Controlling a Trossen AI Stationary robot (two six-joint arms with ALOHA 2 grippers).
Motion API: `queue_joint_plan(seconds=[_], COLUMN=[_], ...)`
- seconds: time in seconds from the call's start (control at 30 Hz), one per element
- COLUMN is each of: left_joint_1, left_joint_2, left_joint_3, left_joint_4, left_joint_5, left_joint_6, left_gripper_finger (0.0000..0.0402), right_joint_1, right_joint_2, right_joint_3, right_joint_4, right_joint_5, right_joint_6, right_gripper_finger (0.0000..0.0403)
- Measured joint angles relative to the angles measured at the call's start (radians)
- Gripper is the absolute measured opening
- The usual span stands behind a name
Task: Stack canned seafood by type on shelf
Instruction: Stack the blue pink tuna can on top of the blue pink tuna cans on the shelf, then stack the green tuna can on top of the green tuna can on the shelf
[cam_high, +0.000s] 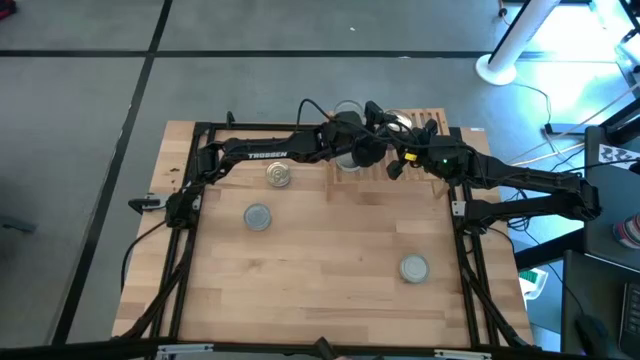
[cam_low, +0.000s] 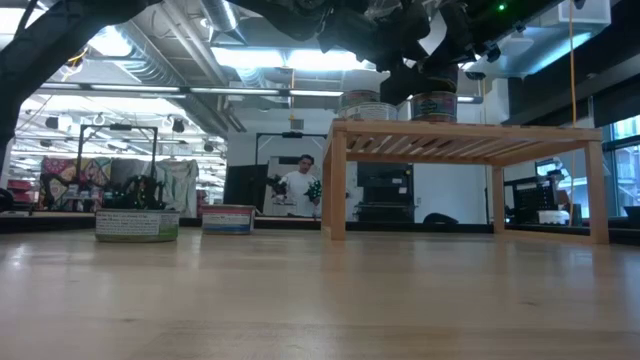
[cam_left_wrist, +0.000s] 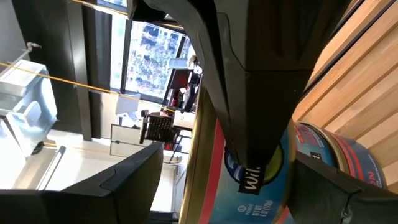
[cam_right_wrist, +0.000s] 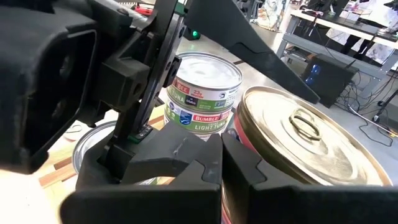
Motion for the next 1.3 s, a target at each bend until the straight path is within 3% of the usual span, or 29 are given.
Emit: queue_joint_plan(seconds=[0.7,1.03,1.3], left_joint_1=[-0.021,-0.021,-0.036], left_joint_2=[0.0,0.0,0.0], left_joint_3=[0.0,0.0,0.0], left_joint_4=[0.006,0.006,0.006], left_joint_5=[-0.001,-0.002,-0.061], left_joint_6=[0.032,0.031,0.031], left_gripper_finger=[0.0296,0.0296,0.0294], right_joint_1=[-0.019,-0.113,-0.112], right_joint_2=[0.0,0.0,-0.004], right_joint_3=[0.0,0.0,0.0], right_joint_4=[0.005,0.005,0.005], right_joint_5=[0.035,-0.073,-0.182], right_joint_6=[-0.003,0.0,0.0], right_gripper_finger=[0.0005,0.0005,0.0005])
